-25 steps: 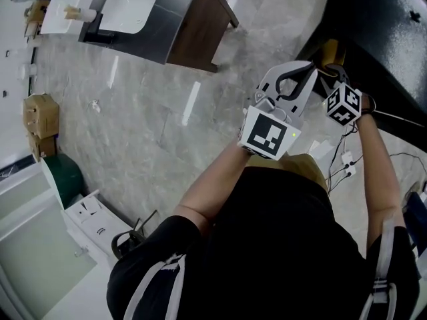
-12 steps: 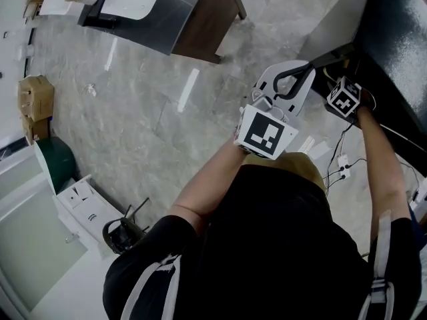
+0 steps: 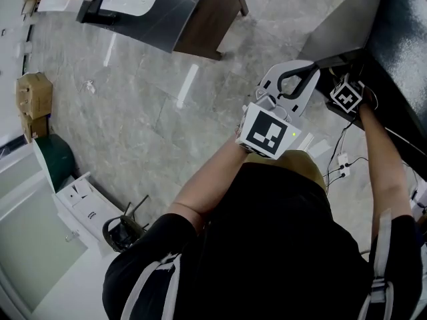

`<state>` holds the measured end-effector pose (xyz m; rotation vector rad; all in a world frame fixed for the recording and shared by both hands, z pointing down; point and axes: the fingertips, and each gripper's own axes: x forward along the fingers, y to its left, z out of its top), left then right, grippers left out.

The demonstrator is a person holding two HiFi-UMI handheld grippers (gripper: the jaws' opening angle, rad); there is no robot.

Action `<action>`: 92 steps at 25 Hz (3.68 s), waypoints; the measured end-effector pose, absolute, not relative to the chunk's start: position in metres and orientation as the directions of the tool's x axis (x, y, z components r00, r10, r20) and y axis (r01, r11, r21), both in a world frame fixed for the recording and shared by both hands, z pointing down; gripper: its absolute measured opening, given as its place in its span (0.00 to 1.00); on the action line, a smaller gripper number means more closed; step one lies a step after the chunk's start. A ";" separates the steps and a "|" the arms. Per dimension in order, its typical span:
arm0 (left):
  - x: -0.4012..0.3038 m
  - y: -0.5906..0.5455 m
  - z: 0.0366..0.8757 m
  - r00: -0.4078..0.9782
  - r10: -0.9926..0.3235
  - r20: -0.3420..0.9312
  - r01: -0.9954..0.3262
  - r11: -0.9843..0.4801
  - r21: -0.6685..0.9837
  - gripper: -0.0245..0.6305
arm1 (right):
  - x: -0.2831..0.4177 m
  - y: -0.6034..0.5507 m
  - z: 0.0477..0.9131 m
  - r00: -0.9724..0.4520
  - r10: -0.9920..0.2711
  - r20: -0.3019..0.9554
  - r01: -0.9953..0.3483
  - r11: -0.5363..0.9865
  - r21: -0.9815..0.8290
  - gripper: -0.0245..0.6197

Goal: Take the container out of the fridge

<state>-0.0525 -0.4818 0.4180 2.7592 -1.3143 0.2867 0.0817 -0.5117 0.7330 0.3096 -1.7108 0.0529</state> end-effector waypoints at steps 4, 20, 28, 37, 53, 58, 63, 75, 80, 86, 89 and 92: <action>-0.041 -0.477 0.422 0.644 -0.741 0.189 -0.753 -0.658 -0.011 0.07 | 0.083 -0.515 0.721 -0.155 -0.206 0.966 -0.271 0.949 0.159 0.10; 0.027 -0.429 0.396 0.699 -0.694 0.176 -0.702 -0.712 -0.022 0.07 | 0.089 -0.451 0.611 -0.501 -0.325 0.802 -0.498 0.866 0.040 0.10; 0.065 -0.392 0.376 0.710 -0.684 0.165 -0.684 -0.726 -0.065 0.07 | 0.102 -0.400 0.550 -0.618 -0.428 0.659 -0.579 0.815 -0.013 0.10; 0.086 -0.349 0.353 0.712 -0.689 0.138 -0.682 -0.725 -0.097 0.07 | 0.114 -0.344 0.473 -0.695 -0.553 0.460 -0.645 0.762 -0.057 0.10; 0.114 -0.317 0.309 0.734 -0.675 0.077 -0.662 -0.736 -0.142 0.07 | 0.142 -0.297 0.349 -0.721 -0.667 0.186 -0.675 0.737 0.026 0.10; 0.115 -0.317 0.295 0.727 -0.685 0.051 -0.675 -0.726 -0.128 0.07 | 0.156 -0.292 0.320 -0.684 -0.724 0.089 -0.720 0.689 0.078 0.10; 0.118 -0.316 0.283 0.724 -0.689 0.033 -0.681 -0.722 -0.123 0.07 | 0.156 -0.288 0.290 -0.651 -0.759 -0.021 -0.757 0.647 0.093 0.10; 0.129 -0.322 0.251 0.729 -0.677 -0.103 -0.685 -0.719 -0.117 0.07 | 0.175 -0.301 0.268 -0.522 -0.846 -0.105 -0.852 0.513 0.104 0.10; 0.131 -0.322 0.248 0.734 -0.669 -0.120 -0.679 -0.724 -0.121 0.07 | 0.177 -0.305 0.261 -0.496 -0.858 -0.133 -0.868 0.486 0.102 0.10; 0.133 -0.321 0.247 0.739 -0.662 -0.128 -0.674 -0.731 -0.111 0.07 | 0.177 -0.306 0.264 -0.504 -0.855 -0.122 -0.862 0.489 0.135 0.10; 0.134 -0.321 0.249 0.743 -0.657 -0.131 -0.669 -0.734 -0.115 0.07 | 0.175 -0.305 0.265 -0.507 -0.853 -0.119 -0.859 0.491 0.146 0.10; 0.132 -0.319 0.250 0.746 -0.653 -0.131 -0.666 -0.738 -0.113 0.07 | 0.174 -0.303 0.264 -0.501 -0.857 -0.120 -0.863 0.485 0.142 0.10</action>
